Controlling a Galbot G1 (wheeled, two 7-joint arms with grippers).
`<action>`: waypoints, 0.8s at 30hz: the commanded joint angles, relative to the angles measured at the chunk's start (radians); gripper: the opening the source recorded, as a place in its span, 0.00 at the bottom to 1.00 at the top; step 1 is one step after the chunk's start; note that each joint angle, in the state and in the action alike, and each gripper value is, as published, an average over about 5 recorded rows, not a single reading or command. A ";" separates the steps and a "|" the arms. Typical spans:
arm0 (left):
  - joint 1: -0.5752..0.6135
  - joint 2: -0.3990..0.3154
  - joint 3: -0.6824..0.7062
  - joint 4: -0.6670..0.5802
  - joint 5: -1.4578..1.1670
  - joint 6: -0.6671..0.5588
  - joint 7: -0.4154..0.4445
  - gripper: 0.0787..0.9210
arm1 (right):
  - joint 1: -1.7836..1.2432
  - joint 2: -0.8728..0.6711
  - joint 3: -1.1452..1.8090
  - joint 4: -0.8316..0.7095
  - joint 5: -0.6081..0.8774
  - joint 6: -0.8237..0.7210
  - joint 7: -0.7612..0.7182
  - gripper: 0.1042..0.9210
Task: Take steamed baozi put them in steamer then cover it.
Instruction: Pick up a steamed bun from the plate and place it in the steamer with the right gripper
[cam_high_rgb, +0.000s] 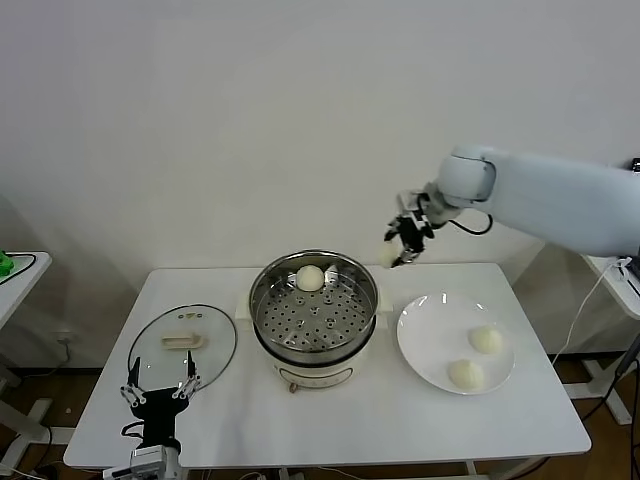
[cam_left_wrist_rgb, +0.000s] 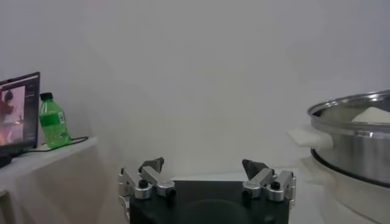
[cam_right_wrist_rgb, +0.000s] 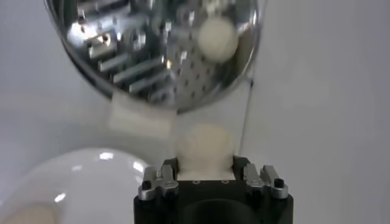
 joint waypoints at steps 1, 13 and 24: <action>-0.002 -0.001 -0.001 0.002 -0.001 -0.001 0.000 0.88 | 0.068 0.170 -0.061 0.098 0.197 -0.077 0.088 0.56; -0.016 -0.008 -0.024 -0.030 -0.019 -0.001 -0.004 0.88 | -0.134 0.397 -0.089 -0.159 0.261 -0.117 0.109 0.56; -0.025 0.000 -0.032 -0.029 -0.031 -0.003 -0.004 0.88 | -0.194 0.464 -0.078 -0.259 0.313 -0.135 0.115 0.56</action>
